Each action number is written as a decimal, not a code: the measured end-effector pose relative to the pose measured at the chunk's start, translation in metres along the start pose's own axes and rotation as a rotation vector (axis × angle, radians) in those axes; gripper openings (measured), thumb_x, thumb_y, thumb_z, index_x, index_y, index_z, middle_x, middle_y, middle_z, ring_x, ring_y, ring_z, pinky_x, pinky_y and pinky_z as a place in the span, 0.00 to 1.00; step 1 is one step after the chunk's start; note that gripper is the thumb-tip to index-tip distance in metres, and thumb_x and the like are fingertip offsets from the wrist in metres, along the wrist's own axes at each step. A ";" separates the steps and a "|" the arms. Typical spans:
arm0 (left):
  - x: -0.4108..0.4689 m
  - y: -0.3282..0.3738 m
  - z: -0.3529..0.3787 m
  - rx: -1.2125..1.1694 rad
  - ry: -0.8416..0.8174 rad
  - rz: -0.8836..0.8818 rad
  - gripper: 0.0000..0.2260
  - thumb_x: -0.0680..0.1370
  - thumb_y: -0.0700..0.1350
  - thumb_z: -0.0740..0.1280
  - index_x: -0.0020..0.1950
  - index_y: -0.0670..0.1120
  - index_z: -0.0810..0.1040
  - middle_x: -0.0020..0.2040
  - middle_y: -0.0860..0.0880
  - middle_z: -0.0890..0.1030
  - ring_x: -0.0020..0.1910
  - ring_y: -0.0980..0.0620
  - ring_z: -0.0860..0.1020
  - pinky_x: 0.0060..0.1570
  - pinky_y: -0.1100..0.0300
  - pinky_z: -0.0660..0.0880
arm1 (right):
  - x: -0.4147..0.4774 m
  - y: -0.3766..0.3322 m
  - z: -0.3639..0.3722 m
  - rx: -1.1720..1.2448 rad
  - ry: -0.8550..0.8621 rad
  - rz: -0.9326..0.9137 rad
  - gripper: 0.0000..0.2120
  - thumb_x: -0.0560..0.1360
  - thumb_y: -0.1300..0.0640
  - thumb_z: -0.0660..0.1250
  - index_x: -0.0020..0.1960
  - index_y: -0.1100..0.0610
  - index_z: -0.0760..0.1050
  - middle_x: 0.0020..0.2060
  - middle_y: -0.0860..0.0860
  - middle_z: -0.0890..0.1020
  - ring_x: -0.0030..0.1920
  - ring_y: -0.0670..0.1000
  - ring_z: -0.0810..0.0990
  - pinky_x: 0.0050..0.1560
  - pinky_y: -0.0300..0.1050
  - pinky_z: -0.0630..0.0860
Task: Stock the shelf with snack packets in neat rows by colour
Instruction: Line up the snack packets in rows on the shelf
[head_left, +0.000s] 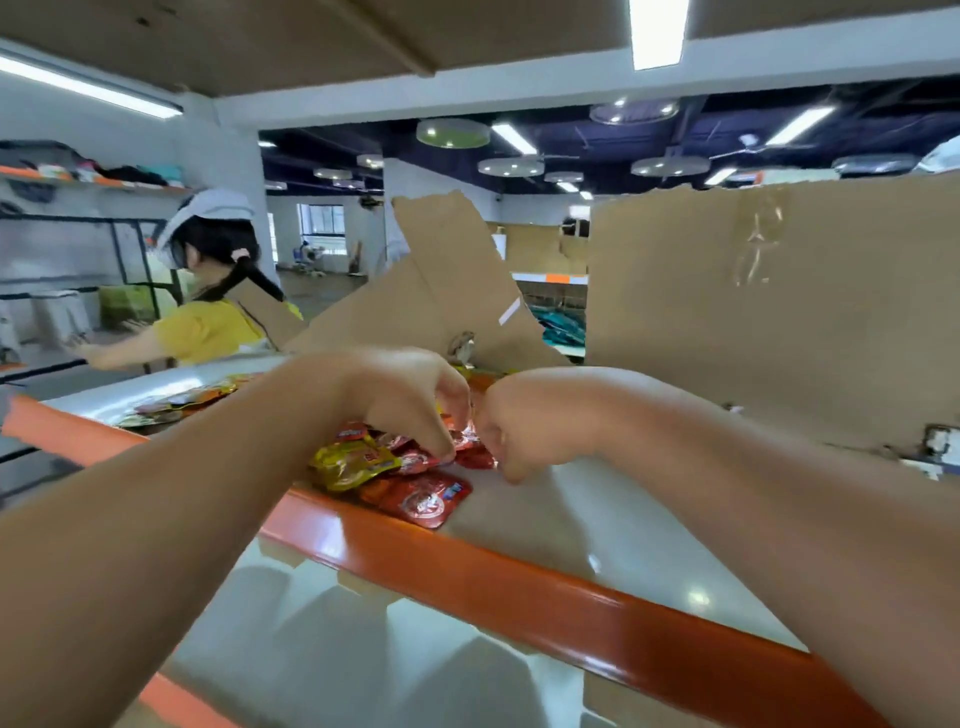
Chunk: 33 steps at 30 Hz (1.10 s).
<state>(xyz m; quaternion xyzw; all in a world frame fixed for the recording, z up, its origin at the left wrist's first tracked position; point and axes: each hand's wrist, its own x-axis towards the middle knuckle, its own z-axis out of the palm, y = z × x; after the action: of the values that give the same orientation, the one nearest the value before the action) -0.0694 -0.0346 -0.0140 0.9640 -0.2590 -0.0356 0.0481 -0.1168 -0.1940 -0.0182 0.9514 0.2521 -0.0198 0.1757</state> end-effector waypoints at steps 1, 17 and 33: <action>0.003 -0.003 0.000 0.020 -0.005 0.033 0.13 0.71 0.51 0.78 0.53 0.58 0.82 0.46 0.61 0.80 0.45 0.59 0.80 0.41 0.63 0.76 | -0.003 0.000 0.000 0.001 0.002 0.013 0.10 0.75 0.57 0.68 0.53 0.61 0.81 0.38 0.55 0.80 0.30 0.46 0.73 0.24 0.33 0.66; 0.076 0.035 -0.035 -0.354 -0.059 0.388 0.10 0.87 0.39 0.58 0.49 0.43 0.77 0.43 0.40 0.84 0.39 0.46 0.86 0.25 0.62 0.72 | -0.075 0.101 0.010 1.219 0.324 0.538 0.09 0.80 0.66 0.63 0.46 0.55 0.77 0.35 0.56 0.77 0.27 0.51 0.74 0.28 0.41 0.71; 0.070 0.084 0.023 0.133 -0.080 0.370 0.31 0.74 0.64 0.69 0.76 0.62 0.68 0.58 0.54 0.83 0.56 0.49 0.82 0.58 0.54 0.79 | -0.060 0.090 0.043 0.418 -0.159 0.749 0.25 0.70 0.40 0.75 0.57 0.55 0.77 0.53 0.55 0.81 0.42 0.50 0.78 0.24 0.35 0.70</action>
<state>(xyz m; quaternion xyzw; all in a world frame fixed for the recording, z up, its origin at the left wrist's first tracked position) -0.0525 -0.1445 -0.0304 0.8988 -0.4353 -0.0471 -0.0201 -0.1236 -0.3103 -0.0213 0.9878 -0.1343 -0.0783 -0.0066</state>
